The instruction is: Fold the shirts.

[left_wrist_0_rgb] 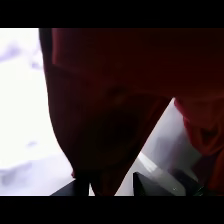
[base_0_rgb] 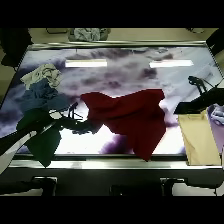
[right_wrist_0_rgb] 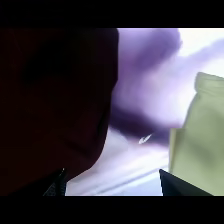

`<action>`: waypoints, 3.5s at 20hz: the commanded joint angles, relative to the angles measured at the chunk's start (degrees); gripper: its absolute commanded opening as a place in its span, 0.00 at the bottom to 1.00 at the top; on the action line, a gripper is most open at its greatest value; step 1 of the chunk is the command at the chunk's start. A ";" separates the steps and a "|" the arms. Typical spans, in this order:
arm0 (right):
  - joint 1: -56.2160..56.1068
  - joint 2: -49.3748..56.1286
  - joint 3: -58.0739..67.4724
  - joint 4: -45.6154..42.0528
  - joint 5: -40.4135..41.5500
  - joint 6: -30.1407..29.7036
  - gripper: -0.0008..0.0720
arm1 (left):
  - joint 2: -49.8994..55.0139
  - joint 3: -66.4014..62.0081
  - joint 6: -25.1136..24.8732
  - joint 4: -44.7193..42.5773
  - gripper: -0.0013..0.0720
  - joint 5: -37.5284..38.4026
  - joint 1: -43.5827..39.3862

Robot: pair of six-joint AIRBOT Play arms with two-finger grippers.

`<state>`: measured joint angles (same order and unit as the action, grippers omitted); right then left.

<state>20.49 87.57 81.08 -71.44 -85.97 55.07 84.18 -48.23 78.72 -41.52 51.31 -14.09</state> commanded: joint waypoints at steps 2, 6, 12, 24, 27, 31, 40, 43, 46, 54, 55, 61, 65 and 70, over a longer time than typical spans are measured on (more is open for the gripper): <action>-3.48 0.00 -6.82 -0.17 3.82 -1.29 0.98 | 0.63 0.31 2.29 -0.07 0.27 -5.33 -0.63; -3.61 0.68 -12.39 1.86 6.64 -0.22 0.95 | -0.17 0.28 1.07 -0.15 0.05 -4.83 -0.52; -3.61 5.35 -15.65 3.76 8.31 1.66 0.85 | -3.82 0.28 -1.84 -0.28 0.05 -4.85 -0.52; -3.61 -16.37 9.42 2.73 9.97 -4.96 0.08 | -28.37 -27.02 1.99 -22.43 0.04 0.20 8.52; -3.61 -34.58 21.68 -0.35 24.46 -4.83 0.08 | -38.14 -45.44 6.23 -30.05 0.04 0.09 14.47; -3.61 -51.41 23.74 -8.92 29.97 4.46 0.08 | -46.16 -55.19 12.09 -32.87 0.04 0.09 18.71; -3.61 -50.14 23.74 -9.79 18.03 4.85 0.08 | -45.16 -55.25 11.47 -31.74 0.05 4.85 18.71; -3.61 -41.42 23.71 -9.51 7.28 3.13 0.08 | -38.58 -53.99 10.03 -33.83 0.05 16.46 18.71; -3.63 -25.49 23.67 -6.71 -5.77 1.18 0.08 | -29.64 -45.11 6.16 -33.83 0.05 19.15 18.71; -11.17 16.28 23.02 2.67 11.43 3.04 0.08 | 5.86 -36.39 4.79 -27.58 0.05 6.80 18.75; -12.07 18.34 23.02 3.30 15.74 3.06 0.08 | 9.51 -38.75 4.79 -26.47 0.05 6.45 18.75; -12.20 20.65 24.09 3.26 32.65 6.69 0.08 | 21.62 -51.71 4.74 -26.18 0.05 5.68 18.78; -9.57 16.79 26.51 -0.13 15.69 4.07 0.08 | 20.87 -56.17 -0.68 -26.23 0.05 17.64 20.37; -9.03 14.99 21.00 -5.62 -7.39 4.31 0.08 | 21.55 -51.93 -0.79 -26.21 0.04 37.16 21.46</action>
<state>11.09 103.35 105.10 -74.89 -81.32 59.55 105.23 -102.04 78.76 -67.77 77.06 6.94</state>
